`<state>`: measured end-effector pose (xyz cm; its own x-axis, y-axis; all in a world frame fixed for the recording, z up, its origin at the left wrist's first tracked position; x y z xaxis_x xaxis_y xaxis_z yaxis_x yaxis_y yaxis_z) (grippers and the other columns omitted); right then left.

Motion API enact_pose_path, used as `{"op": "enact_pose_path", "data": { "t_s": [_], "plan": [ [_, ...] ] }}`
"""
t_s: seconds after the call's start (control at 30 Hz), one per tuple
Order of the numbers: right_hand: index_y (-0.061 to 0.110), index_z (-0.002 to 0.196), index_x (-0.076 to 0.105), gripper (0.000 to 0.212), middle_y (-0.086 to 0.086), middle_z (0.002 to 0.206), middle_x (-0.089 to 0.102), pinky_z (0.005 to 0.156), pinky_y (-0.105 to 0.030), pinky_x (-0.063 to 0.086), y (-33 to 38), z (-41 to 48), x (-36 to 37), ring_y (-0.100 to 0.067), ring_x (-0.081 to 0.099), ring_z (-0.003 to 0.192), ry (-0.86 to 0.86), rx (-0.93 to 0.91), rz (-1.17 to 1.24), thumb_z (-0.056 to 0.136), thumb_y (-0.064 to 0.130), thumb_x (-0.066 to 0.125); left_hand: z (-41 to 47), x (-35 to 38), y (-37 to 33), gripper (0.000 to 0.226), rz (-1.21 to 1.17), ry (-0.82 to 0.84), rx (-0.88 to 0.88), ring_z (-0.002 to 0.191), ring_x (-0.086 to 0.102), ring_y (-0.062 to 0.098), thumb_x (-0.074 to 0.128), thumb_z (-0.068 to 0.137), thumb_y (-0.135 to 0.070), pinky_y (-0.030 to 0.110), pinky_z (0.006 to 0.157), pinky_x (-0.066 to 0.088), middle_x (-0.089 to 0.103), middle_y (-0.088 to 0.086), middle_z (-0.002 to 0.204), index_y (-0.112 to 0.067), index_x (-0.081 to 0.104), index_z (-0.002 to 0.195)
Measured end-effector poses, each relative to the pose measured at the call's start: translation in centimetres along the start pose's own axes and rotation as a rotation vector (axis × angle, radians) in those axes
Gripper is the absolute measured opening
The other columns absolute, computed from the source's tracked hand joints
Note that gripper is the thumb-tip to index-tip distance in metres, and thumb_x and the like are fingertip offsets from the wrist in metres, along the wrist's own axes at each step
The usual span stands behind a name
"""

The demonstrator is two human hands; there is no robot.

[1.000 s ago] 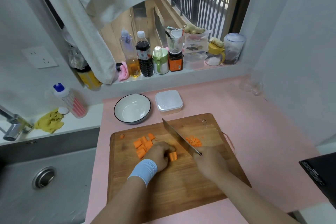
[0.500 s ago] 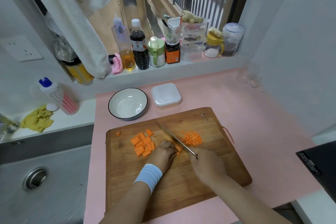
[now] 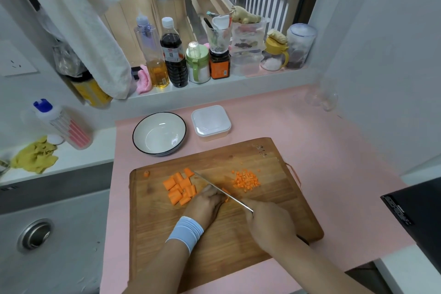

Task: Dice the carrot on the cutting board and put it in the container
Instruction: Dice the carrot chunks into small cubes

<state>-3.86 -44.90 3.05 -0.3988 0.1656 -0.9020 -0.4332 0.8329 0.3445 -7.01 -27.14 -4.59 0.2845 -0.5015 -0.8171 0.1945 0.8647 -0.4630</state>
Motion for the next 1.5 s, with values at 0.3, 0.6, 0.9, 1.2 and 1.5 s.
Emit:
{"op": "enact_pose_path", "data": {
  "t_s": [0.3,0.6,0.9,1.2,1.5],
  "plan": [
    [0.036,0.126,0.061,0.032,0.006,0.104,0.071,0.078,-0.029,0.045,-0.3,-0.3,-0.3,-0.016,0.065,0.097,0.011,-0.006,-0.013,0.105,0.038,0.037,-0.2,0.3,0.3,0.025,-0.024,-0.026,0.001,0.101,0.062,0.018,0.052,0.091,-0.016,0.026,0.088,0.05,0.07,0.001,0.103,-0.014,0.076,0.092],
    [0.031,0.087,0.057,0.022,0.009,0.08,0.06,0.066,-0.028,0.042,-0.8,1.6,0.4,-0.016,0.058,0.075,0.13,0.059,0.067,0.103,0.034,0.044,-0.6,0.7,0.3,0.024,-0.012,-0.06,-0.03,0.094,0.059,0.014,0.052,0.091,-0.016,0.026,0.079,0.052,0.067,-0.001,0.094,-0.012,0.076,0.091],
    [0.029,0.097,0.064,0.023,0.009,0.085,0.065,0.067,-0.028,0.045,-0.8,1.6,0.8,-0.016,0.062,0.08,0.093,0.043,0.059,0.103,0.036,0.043,-1.1,1.3,-0.2,0.026,0.025,-0.04,-0.037,0.093,0.058,0.018,0.047,0.089,-0.012,0.029,0.076,0.054,0.065,0.003,0.096,-0.009,0.072,0.096],
    [0.035,0.121,0.063,0.031,0.006,0.1,0.071,0.077,-0.029,0.05,-1.2,-0.2,0.3,-0.016,0.067,0.093,0.028,-0.026,-0.015,0.104,0.041,0.037,-1.4,1.4,0.0,0.021,-0.007,-0.047,-0.046,0.102,0.06,0.019,0.056,0.088,-0.011,0.03,0.086,0.052,0.067,0.004,0.106,-0.012,0.073,0.101],
    [0.029,0.108,0.067,0.03,0.006,0.094,0.07,0.068,-0.025,0.044,-1.6,0.4,0.5,-0.012,0.058,0.076,0.04,-0.013,-0.023,0.105,0.04,0.04,-1.2,1.3,-0.1,0.022,-0.007,-0.066,-0.028,0.097,0.061,0.017,0.07,0.081,0.001,0.028,0.083,0.052,0.067,0.001,0.1,-0.012,0.074,0.099]
  ]
}}
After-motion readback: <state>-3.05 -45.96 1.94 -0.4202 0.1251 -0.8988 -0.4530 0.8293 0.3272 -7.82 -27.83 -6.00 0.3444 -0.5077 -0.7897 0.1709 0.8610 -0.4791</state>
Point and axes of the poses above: each hand's wrist, its own z-axis towards the middle knuckle, its own x-axis out of the palm, y = z × x, the point moved 4 cm from there along z, towards the middle knuckle
